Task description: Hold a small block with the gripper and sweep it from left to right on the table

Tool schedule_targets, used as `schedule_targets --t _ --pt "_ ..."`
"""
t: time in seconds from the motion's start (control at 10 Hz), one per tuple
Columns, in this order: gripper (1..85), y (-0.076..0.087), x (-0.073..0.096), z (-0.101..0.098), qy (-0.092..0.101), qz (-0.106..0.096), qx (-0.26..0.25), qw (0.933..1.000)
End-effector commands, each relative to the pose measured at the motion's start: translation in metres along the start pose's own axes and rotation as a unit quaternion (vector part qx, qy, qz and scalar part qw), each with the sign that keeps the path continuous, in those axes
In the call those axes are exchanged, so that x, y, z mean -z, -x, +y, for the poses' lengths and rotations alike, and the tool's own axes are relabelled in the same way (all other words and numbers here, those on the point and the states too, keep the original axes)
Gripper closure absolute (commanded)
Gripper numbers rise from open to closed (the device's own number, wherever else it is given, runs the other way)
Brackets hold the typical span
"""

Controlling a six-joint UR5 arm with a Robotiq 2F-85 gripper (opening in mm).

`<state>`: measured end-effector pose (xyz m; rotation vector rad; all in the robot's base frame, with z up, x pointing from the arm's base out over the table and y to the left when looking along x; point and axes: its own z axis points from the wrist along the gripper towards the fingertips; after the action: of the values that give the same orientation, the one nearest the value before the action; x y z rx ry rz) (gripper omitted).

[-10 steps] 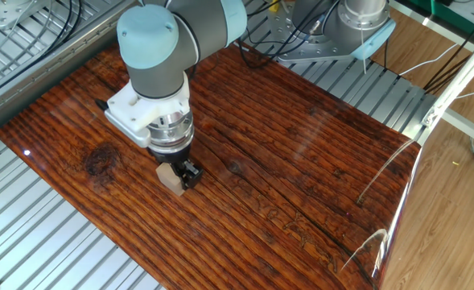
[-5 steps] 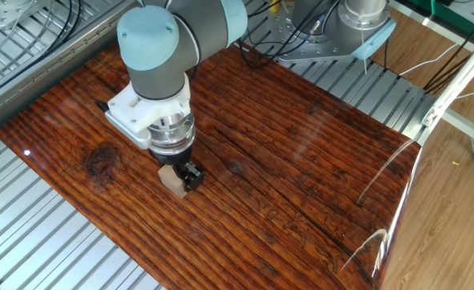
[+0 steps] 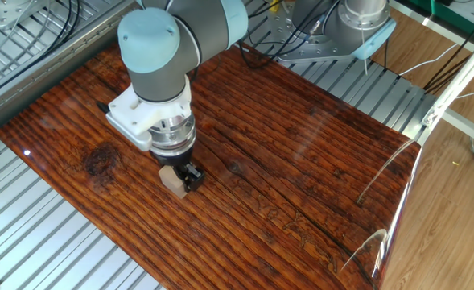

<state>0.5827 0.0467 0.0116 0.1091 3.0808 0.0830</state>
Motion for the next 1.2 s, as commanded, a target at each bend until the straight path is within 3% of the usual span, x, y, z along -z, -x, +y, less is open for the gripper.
schedule_targets --t 0.0,1.1 --pt "84.7 0.0021 -0.0017 0.0042 0.005 -0.001 -0.006 1.0" --pt "84.7 0.0022 -0.0018 0.0073 0.003 -0.003 -0.009 1.0"
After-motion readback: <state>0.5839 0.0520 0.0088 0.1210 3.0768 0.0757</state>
